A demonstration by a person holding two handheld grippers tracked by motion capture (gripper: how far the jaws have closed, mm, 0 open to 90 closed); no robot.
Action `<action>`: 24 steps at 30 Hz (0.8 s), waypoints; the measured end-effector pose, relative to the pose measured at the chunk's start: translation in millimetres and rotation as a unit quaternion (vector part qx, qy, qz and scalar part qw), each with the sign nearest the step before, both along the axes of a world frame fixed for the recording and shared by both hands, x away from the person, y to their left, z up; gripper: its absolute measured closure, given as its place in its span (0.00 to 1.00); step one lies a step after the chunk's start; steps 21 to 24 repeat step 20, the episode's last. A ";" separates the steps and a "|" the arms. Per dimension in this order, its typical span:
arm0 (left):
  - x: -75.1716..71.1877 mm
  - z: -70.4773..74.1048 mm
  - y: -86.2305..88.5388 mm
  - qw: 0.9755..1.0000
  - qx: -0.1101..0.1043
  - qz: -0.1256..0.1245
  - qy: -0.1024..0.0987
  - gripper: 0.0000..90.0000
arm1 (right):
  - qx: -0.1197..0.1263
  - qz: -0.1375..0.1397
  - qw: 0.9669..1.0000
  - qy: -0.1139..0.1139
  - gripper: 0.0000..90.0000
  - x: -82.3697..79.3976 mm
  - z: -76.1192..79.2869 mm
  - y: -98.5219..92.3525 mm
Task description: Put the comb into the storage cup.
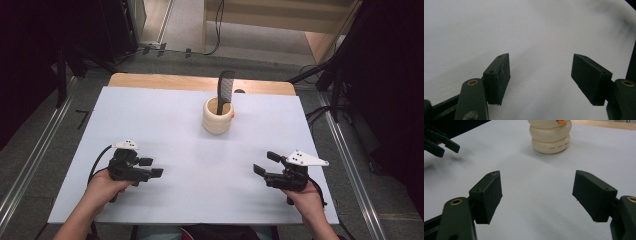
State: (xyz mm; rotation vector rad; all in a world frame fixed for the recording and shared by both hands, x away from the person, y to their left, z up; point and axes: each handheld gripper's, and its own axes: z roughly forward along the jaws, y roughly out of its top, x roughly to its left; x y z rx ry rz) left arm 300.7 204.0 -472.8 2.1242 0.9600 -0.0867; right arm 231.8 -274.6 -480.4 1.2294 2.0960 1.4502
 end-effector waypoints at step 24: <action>1.3 -1.4 0.5 1.000 0.001 -0.002 0.003 0.36 | -0.006 0.001 1.000 0.008 0.23 4.4 -1.2 -0.3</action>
